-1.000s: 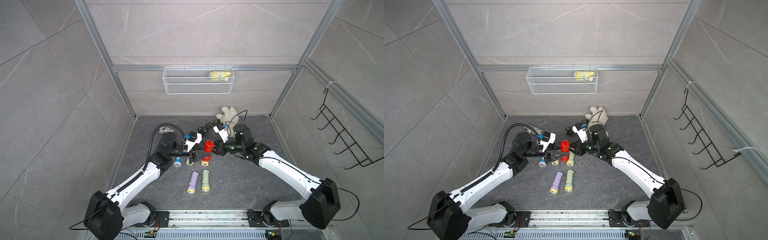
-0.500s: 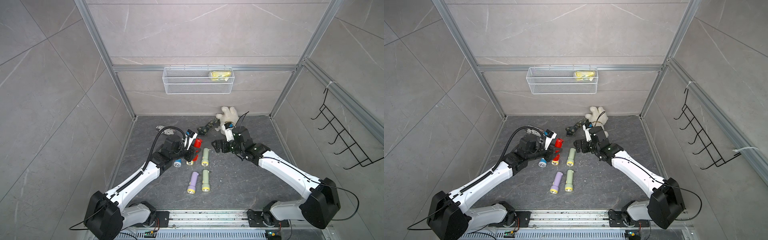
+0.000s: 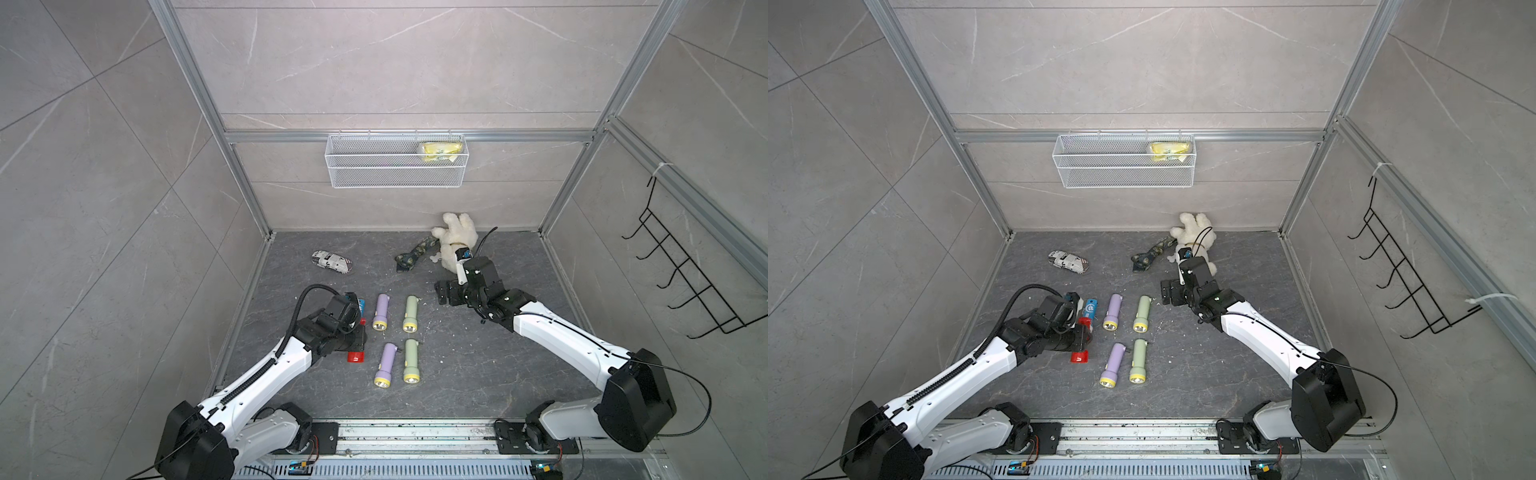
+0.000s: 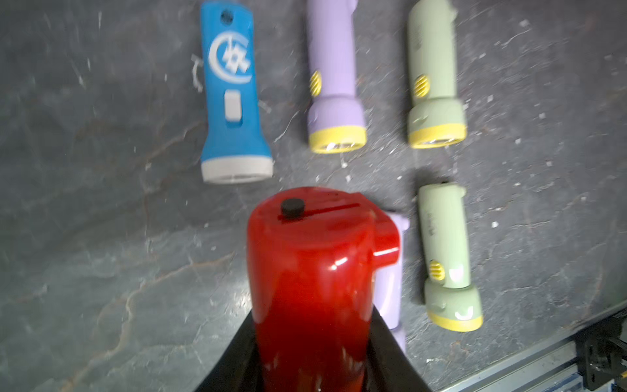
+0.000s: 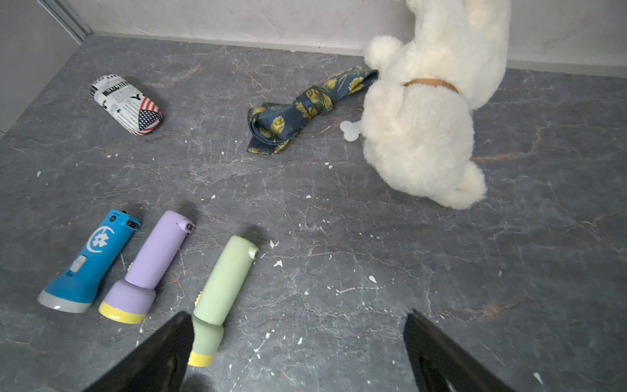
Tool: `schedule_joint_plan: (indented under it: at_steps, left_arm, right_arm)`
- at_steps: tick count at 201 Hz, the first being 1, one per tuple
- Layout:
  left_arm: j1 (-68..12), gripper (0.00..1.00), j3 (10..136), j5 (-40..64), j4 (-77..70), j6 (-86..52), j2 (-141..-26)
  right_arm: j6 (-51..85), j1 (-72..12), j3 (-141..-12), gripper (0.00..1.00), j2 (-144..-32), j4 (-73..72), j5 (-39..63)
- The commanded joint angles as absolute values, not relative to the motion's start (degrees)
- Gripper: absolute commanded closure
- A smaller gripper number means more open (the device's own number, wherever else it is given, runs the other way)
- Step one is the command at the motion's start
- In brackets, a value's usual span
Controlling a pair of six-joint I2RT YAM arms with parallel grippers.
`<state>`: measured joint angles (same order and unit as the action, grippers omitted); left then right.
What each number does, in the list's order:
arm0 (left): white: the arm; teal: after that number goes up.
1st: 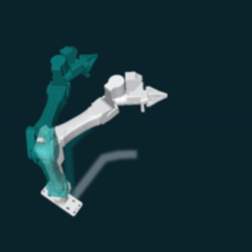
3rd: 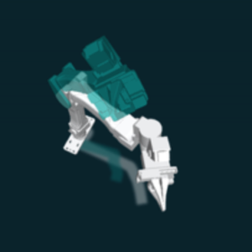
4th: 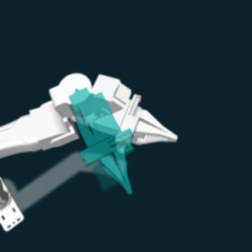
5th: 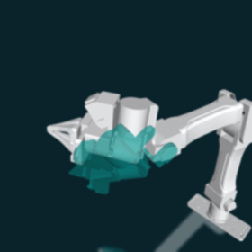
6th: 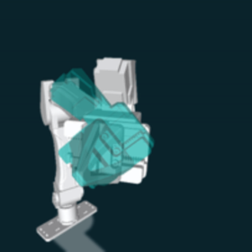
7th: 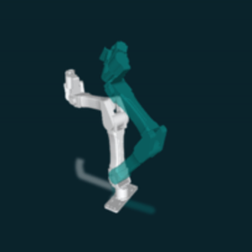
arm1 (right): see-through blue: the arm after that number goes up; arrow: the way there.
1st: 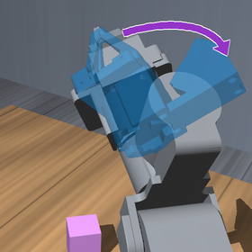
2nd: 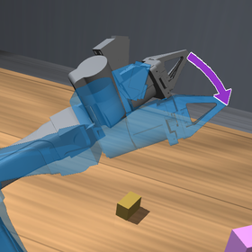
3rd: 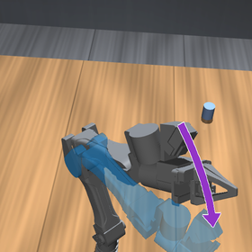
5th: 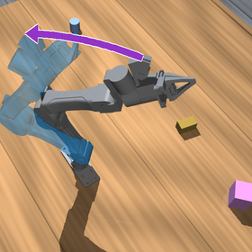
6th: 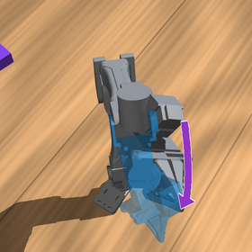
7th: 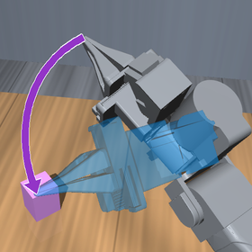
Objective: Close the plug at the bottom of the flashlight
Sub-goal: Place the flashlight at the center of the board.
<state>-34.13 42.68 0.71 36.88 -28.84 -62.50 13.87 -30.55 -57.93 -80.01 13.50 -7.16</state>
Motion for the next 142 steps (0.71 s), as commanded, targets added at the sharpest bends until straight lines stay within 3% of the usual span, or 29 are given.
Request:
schedule_joint_plan:
  at_steps: [1, 87, 91, 102, 135, 142]
  left_arm:
    - [-34.35, 1.0, 40.71, 0.37, 40.29, -34.74, -62.5]
    - [-34.32, 1.0, 37.09, 7.26, 32.53, -34.59, -73.38]
    - [-34.32, 0.98, 37.17, 7.64, 32.4, -34.32, -73.98]
    - [-34.28, 0.77, 37.18, 8.92, 31.76, -33.72, -75.41]
    - [-34.19, 0.75, 38.72, 9.47, 32.51, -32.52, -78.43]
    - [-34.19, 0.63, 39.25, 9.28, 33.07, -32.23, -79.01]
  right_arm:
    - [13.27, -30.22, -56.61, 0.01, -77.96, 11.95, -8.18]
    - [13.1, -29.89, -56.05, 0.0, -76.21, 12.03, -9.49]
    - [13.1, -29.91, -55.99, 0.01, -76.12, 11.93, -9.59]
    - [13.18, -29.95, -55.88, 0.0, -75.81, 11.76, -9.97]
    - [13.1, -29.8, -55.37, 0.0, -74.93, 11.52, -10.65]
    - [13.02, -29.84, -55.22, 0.01, -74.81, 11.41, -10.72]
